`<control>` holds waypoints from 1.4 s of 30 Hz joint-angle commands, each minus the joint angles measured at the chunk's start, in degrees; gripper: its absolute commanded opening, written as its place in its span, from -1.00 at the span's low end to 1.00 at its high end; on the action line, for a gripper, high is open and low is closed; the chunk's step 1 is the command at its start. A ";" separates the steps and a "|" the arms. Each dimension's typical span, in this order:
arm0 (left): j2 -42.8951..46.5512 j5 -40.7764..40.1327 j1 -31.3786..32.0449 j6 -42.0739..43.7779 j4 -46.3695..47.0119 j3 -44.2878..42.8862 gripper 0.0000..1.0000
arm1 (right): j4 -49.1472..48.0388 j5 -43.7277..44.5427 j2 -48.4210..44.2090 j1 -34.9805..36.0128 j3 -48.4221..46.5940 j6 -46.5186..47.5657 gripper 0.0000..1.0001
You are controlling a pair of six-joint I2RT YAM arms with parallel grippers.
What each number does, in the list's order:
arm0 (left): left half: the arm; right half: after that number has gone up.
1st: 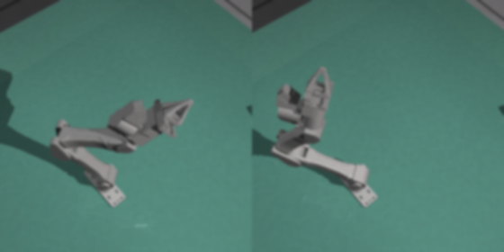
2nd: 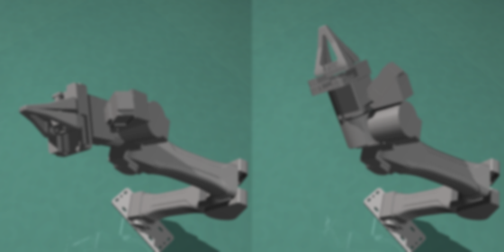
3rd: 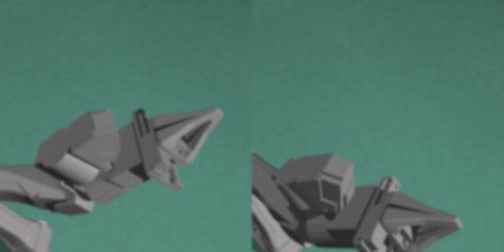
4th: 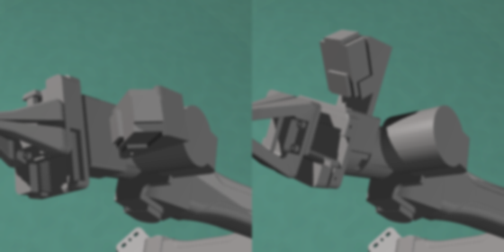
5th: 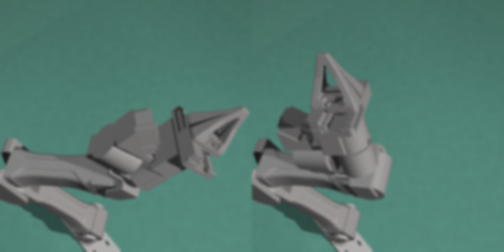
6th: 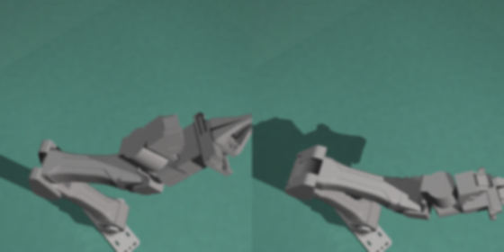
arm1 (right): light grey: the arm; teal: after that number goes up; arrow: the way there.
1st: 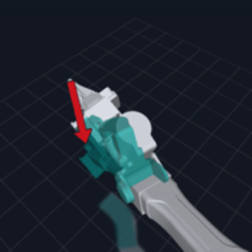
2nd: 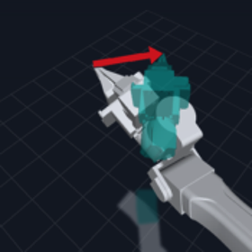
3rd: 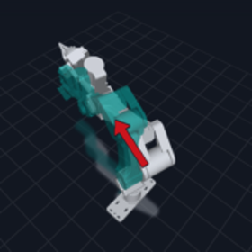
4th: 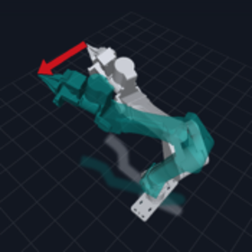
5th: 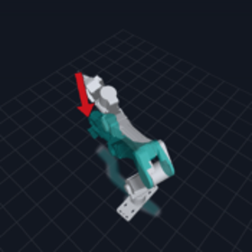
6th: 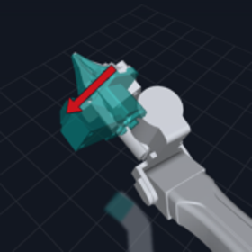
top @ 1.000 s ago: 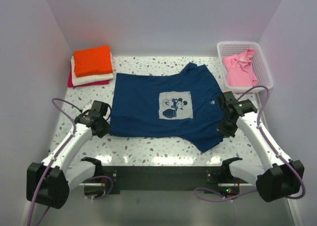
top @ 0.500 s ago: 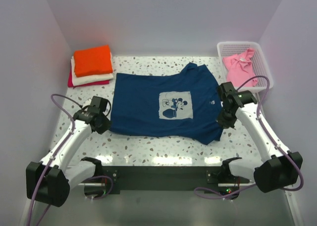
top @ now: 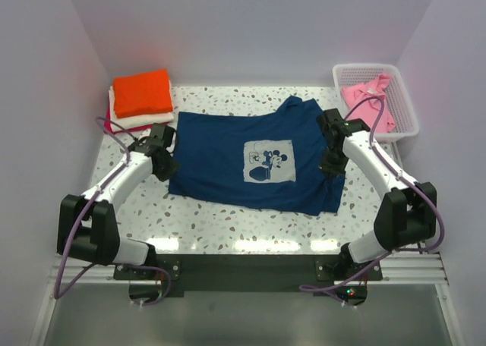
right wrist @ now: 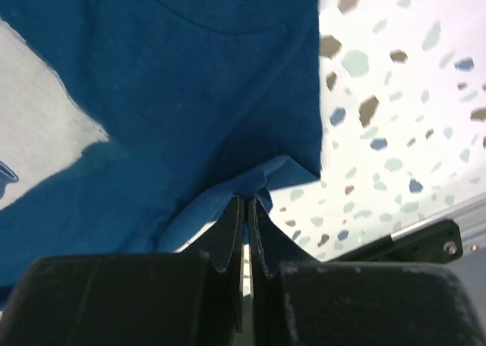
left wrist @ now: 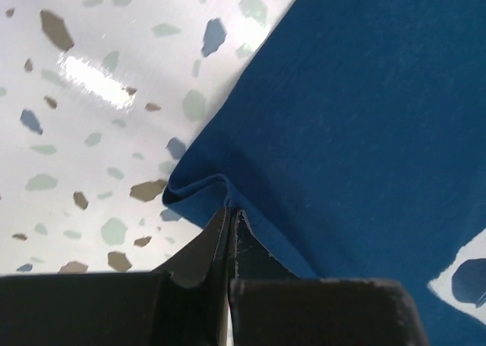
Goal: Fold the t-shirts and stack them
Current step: Fold the tshirt
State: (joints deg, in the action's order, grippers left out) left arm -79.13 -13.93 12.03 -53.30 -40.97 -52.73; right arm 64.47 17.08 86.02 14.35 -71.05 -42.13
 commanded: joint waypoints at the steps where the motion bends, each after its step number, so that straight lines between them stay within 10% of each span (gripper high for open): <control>1: -2.25 -1.27 -0.60 2.06 4.93 -5.53 -1.00 | -6.44 1.64 1.96 0.15 -3.13 4.24 -1.00; 42: -19.13 1.10 -5.53 2.41 6.08 -18.55 -1.00 | -9.80 -7.06 19.36 -11.10 -21.93 10.31 -1.00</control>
State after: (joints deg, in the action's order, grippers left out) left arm -97.84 -12.78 7.46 -51.40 -36.91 -69.06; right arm 55.24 10.70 104.29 3.44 -89.41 -32.47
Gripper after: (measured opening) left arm 0.017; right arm 0.014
